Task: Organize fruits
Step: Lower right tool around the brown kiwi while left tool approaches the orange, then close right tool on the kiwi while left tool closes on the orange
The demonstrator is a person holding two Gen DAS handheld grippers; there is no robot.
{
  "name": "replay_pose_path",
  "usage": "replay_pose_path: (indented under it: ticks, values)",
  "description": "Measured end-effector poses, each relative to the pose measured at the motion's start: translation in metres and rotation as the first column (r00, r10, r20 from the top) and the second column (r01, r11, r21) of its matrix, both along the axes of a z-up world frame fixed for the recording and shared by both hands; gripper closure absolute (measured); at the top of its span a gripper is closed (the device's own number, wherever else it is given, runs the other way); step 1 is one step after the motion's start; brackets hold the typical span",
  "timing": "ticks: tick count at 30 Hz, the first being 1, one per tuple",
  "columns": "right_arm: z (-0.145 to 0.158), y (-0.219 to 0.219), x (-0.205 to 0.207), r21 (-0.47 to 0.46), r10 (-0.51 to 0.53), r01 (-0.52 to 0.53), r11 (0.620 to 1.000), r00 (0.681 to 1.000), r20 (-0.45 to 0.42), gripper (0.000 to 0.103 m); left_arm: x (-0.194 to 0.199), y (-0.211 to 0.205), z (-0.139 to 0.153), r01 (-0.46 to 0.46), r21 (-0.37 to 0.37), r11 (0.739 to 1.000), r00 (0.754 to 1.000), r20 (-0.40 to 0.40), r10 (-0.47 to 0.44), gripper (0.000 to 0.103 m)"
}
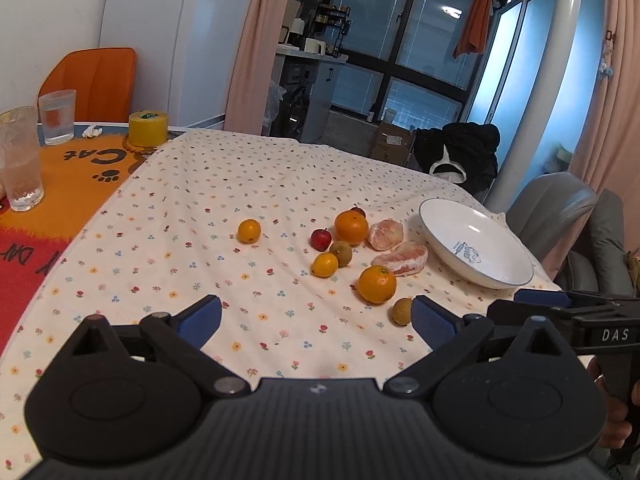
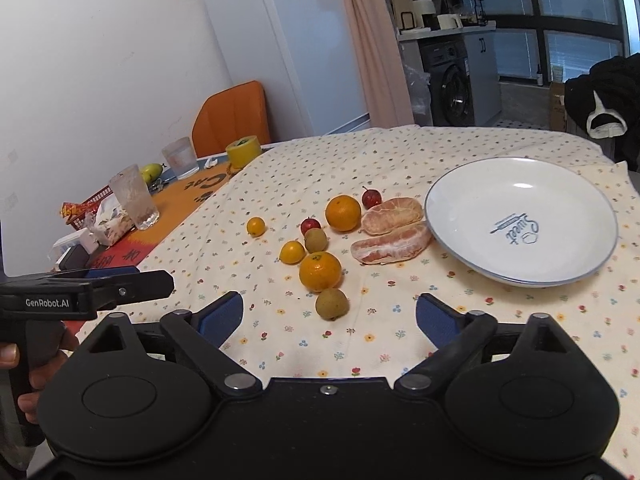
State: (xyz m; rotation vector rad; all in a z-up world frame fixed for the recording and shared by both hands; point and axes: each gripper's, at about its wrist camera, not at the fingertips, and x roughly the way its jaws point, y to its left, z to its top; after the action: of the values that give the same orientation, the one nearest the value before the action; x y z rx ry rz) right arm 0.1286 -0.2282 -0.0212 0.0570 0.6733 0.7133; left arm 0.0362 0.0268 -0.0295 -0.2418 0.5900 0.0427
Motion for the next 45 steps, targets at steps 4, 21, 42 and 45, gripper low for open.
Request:
replay_pose_path:
  ticks: [4,21,42,45]
  values:
    - [-0.005,0.009,0.005,-0.015,0.018,-0.018,1.000,1.000,0.007,0.010,0.007,0.001,-0.006,0.009,-0.011,1.000,1.000,-0.003,-0.009,0.003]
    - [-0.033,0.026,0.032,-0.019,0.076,-0.078,0.997,0.994,-0.079,0.041,0.045,-0.001,-0.032,0.057,-0.045,0.997,0.997,-0.049,-0.059,0.030]
    - [-0.052,0.039,0.065,0.013,0.116,-0.115,0.993,0.983,-0.141,0.078,0.085,-0.009,-0.047,0.099,-0.053,0.994,0.989,-0.105,-0.104,0.046]
    - [-0.052,0.034,0.067,0.018,0.104,-0.102,0.995,0.984,-0.148,0.078,0.091,-0.013,-0.046,0.113,-0.053,0.992,0.988,-0.105,-0.118,0.047]
